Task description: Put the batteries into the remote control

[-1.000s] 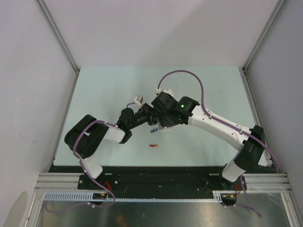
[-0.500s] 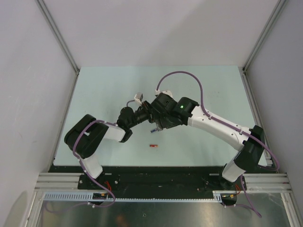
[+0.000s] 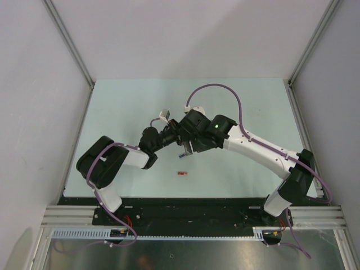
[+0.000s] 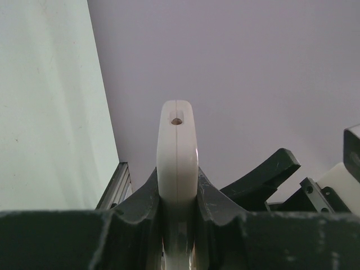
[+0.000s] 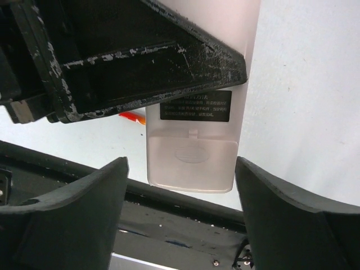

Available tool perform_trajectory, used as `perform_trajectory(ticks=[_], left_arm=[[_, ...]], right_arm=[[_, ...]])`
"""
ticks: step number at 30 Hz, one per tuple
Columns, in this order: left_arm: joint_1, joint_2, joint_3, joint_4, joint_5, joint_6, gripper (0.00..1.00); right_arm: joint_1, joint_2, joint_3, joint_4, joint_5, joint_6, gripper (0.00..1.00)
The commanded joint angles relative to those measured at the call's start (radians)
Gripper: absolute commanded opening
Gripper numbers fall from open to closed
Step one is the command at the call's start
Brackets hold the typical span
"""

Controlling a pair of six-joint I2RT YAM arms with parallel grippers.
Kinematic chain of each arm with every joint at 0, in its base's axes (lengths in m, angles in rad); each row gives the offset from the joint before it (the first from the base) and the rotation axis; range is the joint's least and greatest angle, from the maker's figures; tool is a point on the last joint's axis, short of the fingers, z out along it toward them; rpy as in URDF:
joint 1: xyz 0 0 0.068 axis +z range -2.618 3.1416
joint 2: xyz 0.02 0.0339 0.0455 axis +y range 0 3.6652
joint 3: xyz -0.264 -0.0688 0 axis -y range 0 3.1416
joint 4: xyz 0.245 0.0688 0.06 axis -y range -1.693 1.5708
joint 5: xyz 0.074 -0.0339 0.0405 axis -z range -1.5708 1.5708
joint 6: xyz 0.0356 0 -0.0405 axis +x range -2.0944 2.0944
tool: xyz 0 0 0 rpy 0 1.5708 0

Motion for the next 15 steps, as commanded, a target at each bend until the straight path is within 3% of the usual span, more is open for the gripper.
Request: perform_trajectory(ticks=[1,4,10,15], left_arm=[[0.000,-0.008,0.033,0.065,0.004,-0.011,0.00],[-0.002,-0.011,0.031,0.065,0.003,-0.010,0.00],[-0.002,-0.013,0.028,0.065,0.003,-0.008,0.00],[0.000,-0.011,0.031,0.065,0.003,-0.008,0.00]], right_arm=[[-0.011,-0.047,0.071,-0.010,0.027,-0.001,0.88],[-0.015,-0.050,0.079,-0.016,0.031,-0.007,0.96],[-0.031,-0.079,0.094,-0.034,0.046,-0.005,0.97],[-0.068,-0.205,0.056,0.002,0.051,0.005,0.97]])
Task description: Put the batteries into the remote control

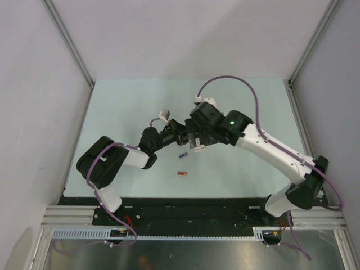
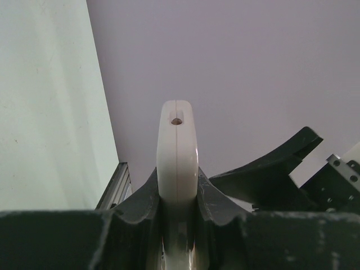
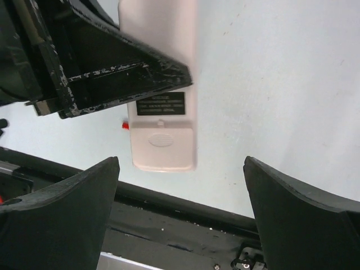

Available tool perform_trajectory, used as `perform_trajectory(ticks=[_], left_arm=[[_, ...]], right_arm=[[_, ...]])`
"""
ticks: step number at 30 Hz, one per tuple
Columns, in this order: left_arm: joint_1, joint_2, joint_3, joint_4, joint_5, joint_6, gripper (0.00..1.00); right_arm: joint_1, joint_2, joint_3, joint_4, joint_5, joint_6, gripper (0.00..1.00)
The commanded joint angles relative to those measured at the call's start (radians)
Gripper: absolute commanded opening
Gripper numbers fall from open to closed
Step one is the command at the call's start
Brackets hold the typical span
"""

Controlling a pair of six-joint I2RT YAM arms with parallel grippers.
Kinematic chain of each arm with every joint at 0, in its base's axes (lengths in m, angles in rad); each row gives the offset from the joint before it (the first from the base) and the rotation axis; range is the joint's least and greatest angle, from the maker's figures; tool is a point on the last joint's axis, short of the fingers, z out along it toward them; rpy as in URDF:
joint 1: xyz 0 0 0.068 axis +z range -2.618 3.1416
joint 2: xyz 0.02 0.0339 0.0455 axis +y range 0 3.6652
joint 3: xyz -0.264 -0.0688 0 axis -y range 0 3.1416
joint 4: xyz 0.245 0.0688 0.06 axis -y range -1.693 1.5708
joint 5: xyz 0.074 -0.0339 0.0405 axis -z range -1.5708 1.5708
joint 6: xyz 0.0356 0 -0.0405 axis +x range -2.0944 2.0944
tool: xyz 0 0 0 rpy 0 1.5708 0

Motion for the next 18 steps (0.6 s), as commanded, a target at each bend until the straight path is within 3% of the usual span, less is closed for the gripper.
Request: perform_trajectory(ticks=[1,10,13,18], left_arm=[[0.000,-0.011,0.033,0.061,0.003,-0.008,0.00],[-0.002,-0.034,0.021,0.061,0.010,-0.002,0.00],[0.000,-0.048,0.013,0.063,0.012,-0.002,0.00],[-0.002,-0.062,0.001,0.063,0.013,0.000,0.00]], right_arm=[[-0.028,-0.161,-0.012,0.043,0.035,0.017,0.97],[-0.128,-0.441,-0.386,0.383,-0.057,0.176,1.00],[-0.218,-0.550,-0.527,0.537,-0.173,0.244,1.00],[-0.405,-0.616,-0.676,0.715,-0.573,0.313,1.00]])
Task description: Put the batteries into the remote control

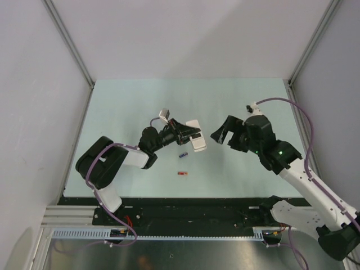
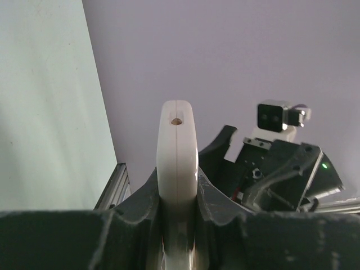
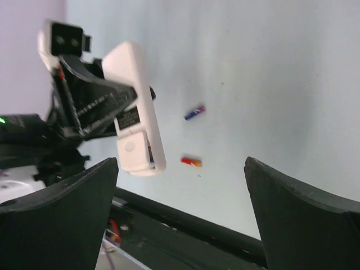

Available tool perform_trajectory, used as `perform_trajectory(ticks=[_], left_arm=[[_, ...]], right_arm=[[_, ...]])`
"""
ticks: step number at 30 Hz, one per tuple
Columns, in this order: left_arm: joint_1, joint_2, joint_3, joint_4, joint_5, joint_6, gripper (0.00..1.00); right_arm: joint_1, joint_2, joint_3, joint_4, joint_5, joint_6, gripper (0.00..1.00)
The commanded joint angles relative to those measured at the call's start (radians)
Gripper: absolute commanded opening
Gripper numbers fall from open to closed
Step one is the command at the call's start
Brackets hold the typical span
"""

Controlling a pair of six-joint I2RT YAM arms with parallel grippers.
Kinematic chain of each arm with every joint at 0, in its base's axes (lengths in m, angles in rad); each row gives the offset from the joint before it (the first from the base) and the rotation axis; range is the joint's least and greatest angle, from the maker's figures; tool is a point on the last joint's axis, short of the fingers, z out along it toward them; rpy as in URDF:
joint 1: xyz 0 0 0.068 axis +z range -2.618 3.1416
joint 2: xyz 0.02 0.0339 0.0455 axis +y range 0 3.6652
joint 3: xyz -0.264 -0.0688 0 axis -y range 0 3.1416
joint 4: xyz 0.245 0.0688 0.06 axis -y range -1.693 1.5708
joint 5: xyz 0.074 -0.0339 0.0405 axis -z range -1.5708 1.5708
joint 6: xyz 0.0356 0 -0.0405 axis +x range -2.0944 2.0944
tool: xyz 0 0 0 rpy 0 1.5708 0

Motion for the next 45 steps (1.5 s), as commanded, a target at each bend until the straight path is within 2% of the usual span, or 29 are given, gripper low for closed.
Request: perform_trajectory(ticks=[1,2,5,10,21,32,36,45], left_arm=[[-0.002,-0.056,-0.003,0.062,0.017,0.001,0.00],[0.000,-0.056,-0.002,0.062,0.019,-0.001,0.00],[0.000,-0.062,-0.010,0.062,0.025,0.001,0.00],[0.000,-0.076,-0.030,0.061,0.030,0.001,0.00],[-0.003,-0.085,-0.020,0.055,0.027,0.001,0.00],[-0.009,-0.102,-0.022,0.052,0.028,-0.001,0.00],[-0.012,-0.107,-0.030,0.052,0.028,-0.001,0.00],[-0.014,-0.119,-0.031,0.052,0.030,-0.002,0.00]], right_arm=[[-0.137,-0.039,-0.088,0.300,-0.383,0.118,1.00],[-0.179,-0.042,-0.144,0.341,-0.488,0.141,1.00],[-0.213,-0.038,-0.223,0.530,-0.630,0.239,1.00],[-0.194,0.030,-0.246,0.572,-0.713,0.235,0.97],[-0.149,0.084,-0.249,0.550,-0.710,0.184,0.92],[-0.148,0.123,-0.281,0.589,-0.720,0.207,0.89],[-0.146,0.140,-0.303,0.681,-0.729,0.236,0.85],[-0.135,0.165,-0.303,0.725,-0.740,0.250,0.77]])
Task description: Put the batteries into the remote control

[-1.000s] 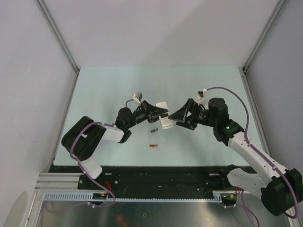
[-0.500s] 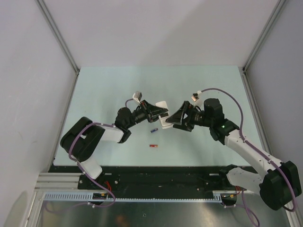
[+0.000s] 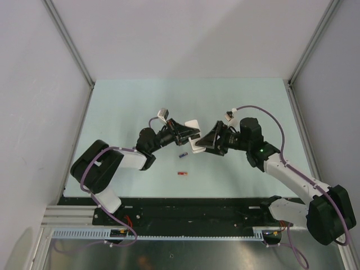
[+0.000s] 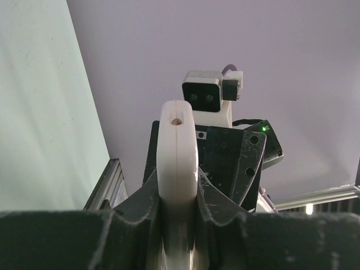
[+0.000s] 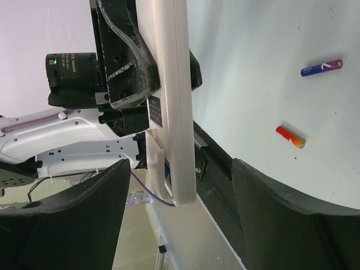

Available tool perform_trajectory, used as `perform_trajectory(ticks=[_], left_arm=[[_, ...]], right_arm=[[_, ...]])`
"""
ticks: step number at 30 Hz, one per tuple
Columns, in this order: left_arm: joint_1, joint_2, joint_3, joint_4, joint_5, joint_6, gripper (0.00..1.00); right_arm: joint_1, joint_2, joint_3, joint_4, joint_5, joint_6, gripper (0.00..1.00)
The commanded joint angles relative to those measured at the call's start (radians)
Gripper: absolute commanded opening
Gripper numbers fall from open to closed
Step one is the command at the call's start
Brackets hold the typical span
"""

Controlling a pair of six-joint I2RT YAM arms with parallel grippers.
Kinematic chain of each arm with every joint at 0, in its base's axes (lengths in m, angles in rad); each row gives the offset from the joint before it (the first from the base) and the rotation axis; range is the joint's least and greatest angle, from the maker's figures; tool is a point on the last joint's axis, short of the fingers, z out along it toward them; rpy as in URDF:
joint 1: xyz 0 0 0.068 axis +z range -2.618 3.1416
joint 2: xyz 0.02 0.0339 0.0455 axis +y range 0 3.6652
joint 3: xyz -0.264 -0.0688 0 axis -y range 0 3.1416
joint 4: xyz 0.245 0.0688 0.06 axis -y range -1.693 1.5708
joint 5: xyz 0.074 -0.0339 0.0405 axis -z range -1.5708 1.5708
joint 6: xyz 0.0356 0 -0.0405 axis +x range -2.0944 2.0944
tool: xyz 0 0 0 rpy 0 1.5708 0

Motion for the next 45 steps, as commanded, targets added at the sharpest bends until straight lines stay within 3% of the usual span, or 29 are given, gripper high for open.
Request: perform_trajectory(ticks=[1,19,45], left_arm=[[-0.007,-0.049,-0.005,0.052,0.011,-0.003,0.00],[-0.007,-0.050,-0.002,0.050,0.011,-0.001,0.00],[-0.007,-0.053,0.003,0.046,-0.009,0.006,0.00]], right_arm=[[0.009,0.013,0.001,0.081,-0.026,0.017,0.76],[0.022,0.050,0.001,0.094,-0.043,0.028,0.57],[0.011,-0.030,-0.059,0.078,-0.012,0.052,0.51]])
